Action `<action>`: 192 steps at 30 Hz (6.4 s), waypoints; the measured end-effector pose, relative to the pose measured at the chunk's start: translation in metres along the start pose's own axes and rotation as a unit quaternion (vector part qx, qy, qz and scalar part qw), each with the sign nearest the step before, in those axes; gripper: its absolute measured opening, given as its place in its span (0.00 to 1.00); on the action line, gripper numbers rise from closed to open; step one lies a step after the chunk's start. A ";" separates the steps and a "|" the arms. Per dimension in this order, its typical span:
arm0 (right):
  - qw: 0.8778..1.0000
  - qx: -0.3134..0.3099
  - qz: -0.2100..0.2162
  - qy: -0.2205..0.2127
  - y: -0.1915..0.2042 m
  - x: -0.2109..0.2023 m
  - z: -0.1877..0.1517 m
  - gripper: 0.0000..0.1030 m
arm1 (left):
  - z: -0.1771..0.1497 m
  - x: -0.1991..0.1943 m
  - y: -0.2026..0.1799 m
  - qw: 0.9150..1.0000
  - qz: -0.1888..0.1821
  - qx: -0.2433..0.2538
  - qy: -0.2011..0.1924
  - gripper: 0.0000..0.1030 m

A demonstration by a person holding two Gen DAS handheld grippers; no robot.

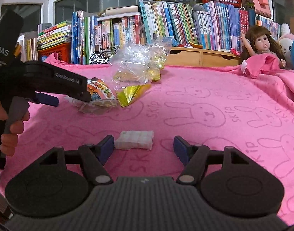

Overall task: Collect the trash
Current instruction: 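Grasp the white tissue with the left gripper while the right gripper grasps the folded white paper, then carry the tissue and folded paper in both grippers over the bin, then open both grippers to drop the tissue and folded paper into the bin, then grasp a small wrapper piece with the left gripper while the right gripper grasps a thin gold foil strip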

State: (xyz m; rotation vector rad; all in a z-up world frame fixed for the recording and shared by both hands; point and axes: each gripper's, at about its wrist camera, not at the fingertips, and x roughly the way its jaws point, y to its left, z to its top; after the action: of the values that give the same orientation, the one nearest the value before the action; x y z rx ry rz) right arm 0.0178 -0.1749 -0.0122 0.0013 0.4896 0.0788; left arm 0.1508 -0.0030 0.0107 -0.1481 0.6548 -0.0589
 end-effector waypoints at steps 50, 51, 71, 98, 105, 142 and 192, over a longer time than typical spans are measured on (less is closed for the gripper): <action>0.997 -0.014 0.071 -0.009 0.015 -0.079 -0.020 0.47 | -0.087 -0.157 -0.003 0.999 -0.027 0.034 -0.030 0.32; 0.997 -0.017 0.073 -0.008 0.017 -0.084 -0.023 0.47 | -0.093 -0.163 -0.004 0.999 -0.029 0.037 -0.027 0.32; 0.986 -0.094 0.129 0.051 0.047 -0.145 -0.092 0.47 | -0.193 -0.208 0.014 0.993 -0.016 0.064 0.095 0.32; 0.974 -0.101 0.152 0.134 0.054 -0.119 -0.126 0.67 | -0.235 -0.169 0.028 0.975 -0.004 0.068 0.211 0.39; 0.977 -0.084 0.145 0.131 0.049 -0.117 -0.124 0.74 | -0.232 -0.169 0.026 0.977 -0.002 0.071 0.201 0.59; 0.986 0.117 0.090 0.073 -0.068 0.022 0.074 0.75 | -0.027 -0.070 -0.039 0.995 -0.045 0.075 -0.047 0.95; 0.987 0.027 0.144 0.060 -0.004 -0.009 0.050 0.13 | -0.050 -0.118 -0.016 0.996 -0.041 0.071 -0.034 0.21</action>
State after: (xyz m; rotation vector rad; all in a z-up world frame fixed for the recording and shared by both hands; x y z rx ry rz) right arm 0.0338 -0.1786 0.0365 0.1206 0.6104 0.3502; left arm 0.0268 -0.0127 0.0455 -0.0400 0.5735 -0.1772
